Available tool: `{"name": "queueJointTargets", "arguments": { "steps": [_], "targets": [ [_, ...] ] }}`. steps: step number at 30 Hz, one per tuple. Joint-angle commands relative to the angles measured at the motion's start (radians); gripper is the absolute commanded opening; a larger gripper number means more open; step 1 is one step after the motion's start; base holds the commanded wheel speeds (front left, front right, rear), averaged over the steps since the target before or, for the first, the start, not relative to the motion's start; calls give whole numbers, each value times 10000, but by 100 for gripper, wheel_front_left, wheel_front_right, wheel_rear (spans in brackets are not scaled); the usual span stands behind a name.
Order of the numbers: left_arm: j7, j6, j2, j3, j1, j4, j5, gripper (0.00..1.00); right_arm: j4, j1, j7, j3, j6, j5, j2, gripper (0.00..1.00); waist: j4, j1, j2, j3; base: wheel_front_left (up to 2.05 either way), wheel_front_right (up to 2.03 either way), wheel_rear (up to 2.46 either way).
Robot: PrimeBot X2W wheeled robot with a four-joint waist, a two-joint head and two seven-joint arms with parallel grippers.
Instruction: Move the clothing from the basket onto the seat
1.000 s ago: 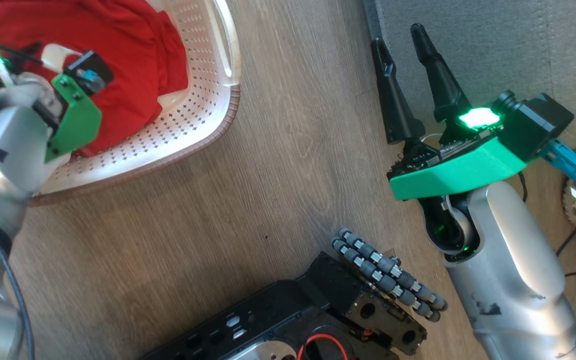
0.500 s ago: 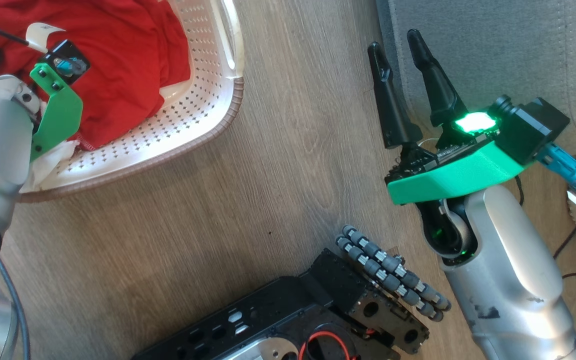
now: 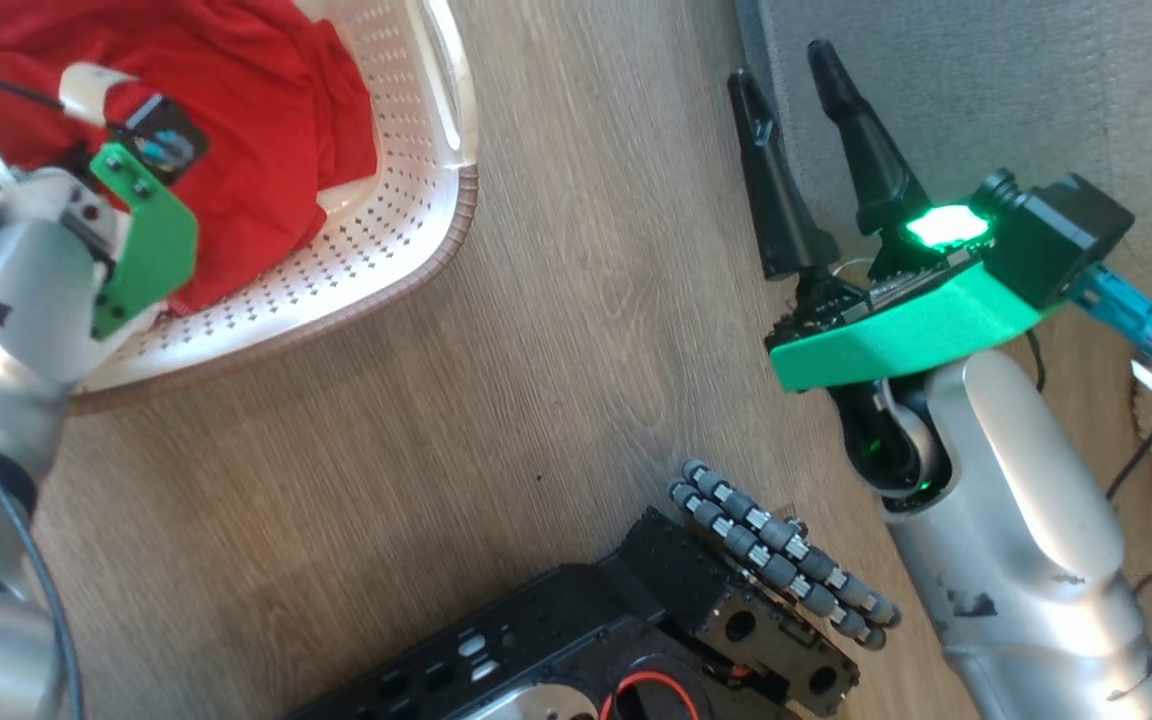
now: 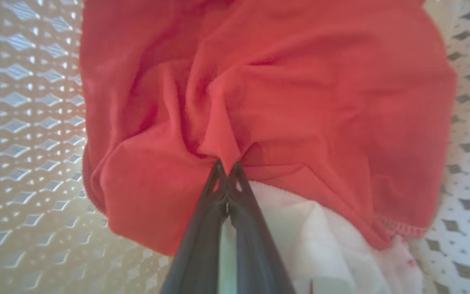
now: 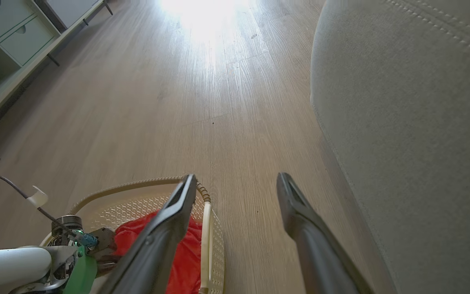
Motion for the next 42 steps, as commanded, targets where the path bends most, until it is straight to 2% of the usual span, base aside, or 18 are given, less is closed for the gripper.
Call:
{"name": "queueJointTargets", "arguments": {
  "steps": [1, 11, 20, 31, 42],
  "targets": [
    [-372, 99, -49, 221, 404, -208, -158, 0, -150, 251, -65, -9, -2, -96, 24, 100, 130, 0, 0, -323, 0, 0, 0],
    [-2270, -156, -1251, 824, 1137, -318, -1435, 0, 479, 297, -65, -793, -2, -1160, 24, 100, 1380, 0, 0, -2169, 0, 0, 0],
    [-2985, -362, -2307, 1448, 1779, -895, -2751, 0, 1151, 695, -65, -1374, -2, -2004, 24, 100, 2706, 0, 0, -3938, 0, 0, 0],
    [-3026, -428, -2557, 2212, 3228, -3523, -4187, 0, 1902, 1464, -65, -1830, -2, -2459, 24, 100, 3743, 0, 0, -5800, 0, 0, 0],
    [-3028, -274, -2583, 2831, 4508, -5586, -5183, 0, 2327, 2364, -65, -1842, -2, -2541, 24, 100, 4313, 0, 0, -7558, 0, 0, 0]
  ]
}}
